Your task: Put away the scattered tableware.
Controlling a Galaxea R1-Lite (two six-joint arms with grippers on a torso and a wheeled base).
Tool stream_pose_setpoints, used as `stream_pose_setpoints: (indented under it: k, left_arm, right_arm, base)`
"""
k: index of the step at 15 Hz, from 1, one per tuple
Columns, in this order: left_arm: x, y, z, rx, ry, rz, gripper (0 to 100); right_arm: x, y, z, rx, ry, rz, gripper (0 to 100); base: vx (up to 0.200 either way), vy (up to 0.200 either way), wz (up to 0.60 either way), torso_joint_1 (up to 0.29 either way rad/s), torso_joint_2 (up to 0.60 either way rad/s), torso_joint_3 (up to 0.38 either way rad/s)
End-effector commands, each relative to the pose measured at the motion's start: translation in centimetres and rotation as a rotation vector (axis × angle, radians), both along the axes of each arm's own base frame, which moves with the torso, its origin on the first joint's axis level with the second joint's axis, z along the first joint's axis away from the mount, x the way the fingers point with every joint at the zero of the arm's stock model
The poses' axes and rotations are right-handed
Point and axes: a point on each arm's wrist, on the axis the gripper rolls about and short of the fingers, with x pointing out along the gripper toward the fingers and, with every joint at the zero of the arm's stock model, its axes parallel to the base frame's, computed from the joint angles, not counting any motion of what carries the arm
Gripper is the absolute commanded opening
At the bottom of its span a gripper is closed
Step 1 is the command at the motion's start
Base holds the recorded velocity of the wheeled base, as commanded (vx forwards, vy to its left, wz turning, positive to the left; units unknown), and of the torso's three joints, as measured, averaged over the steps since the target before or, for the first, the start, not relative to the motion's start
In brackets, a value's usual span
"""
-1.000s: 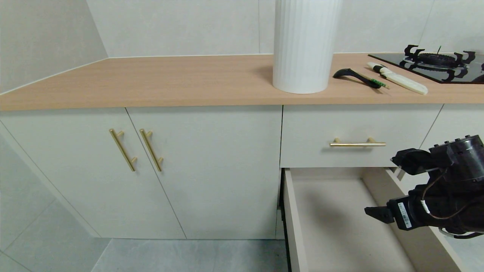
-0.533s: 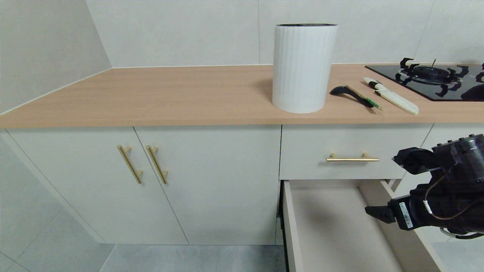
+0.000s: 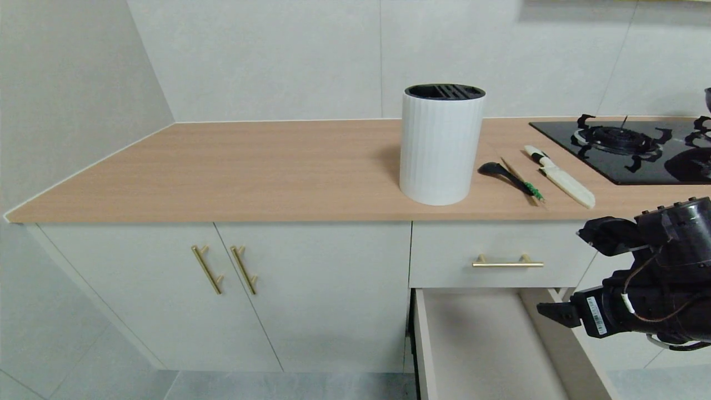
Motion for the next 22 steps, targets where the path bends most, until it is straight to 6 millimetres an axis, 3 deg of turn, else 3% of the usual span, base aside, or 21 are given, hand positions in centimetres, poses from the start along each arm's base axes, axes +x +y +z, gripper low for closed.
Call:
stream_pose_setpoints:
  k: [1,10,14,15,16,17,22]
  left_arm:
    - [0.0,0.0,0.0,-0.001,0.0,0.0,100]
    - [0.0,0.0,0.0,-0.001,0.0,0.0,100]
    - [0.0,0.0,0.0,-0.001,0.001,0.0,100]
    - [0.0,0.0,0.0,-0.001,0.001,0.0,100]
    - [0.0,0.0,0.0,-0.001,0.001,0.0,100]
    - [0.0,0.0,0.0,-0.001,0.0,0.002,100]
    - [0.0,0.0,0.0,-0.001,0.0,0.002,100]
  right_arm:
    - [0.0,0.0,0.0,0.0,0.001,0.0,100]
    - [0.5,0.2,-0.1,-0.004,-0.009,0.005,100]
    - [5.6,1.3,0.5,-0.01,-0.179,-0.041,100]
    - [5.6,1.3,0.5,-0.01,-0.179,-0.041,100]
    - [8.6,2.0,1.2,-0.019,-0.232,-0.096,100]
    - [10.0,2.4,1.4,-0.01,-0.256,-0.123,100]
    - [14.6,2.7,-1.8,0.029,-0.421,-0.277,100]
  base:
    - [0.0,0.0,0.0,0.203,-0.45,-0.271]
    - [0.0,0.0,0.0,0.156,-0.34,-0.197]
    - [0.0,0.0,0.0,0.0,0.0,0.0]
    - [0.0,0.0,0.0,0.0,0.0,0.0]
    - [0.0,0.0,0.0,0.0,0.0,0.0]
    - [0.0,0.0,0.0,0.0,0.0,0.0]
    - [0.0,0.0,0.0,0.0,0.0,0.0]
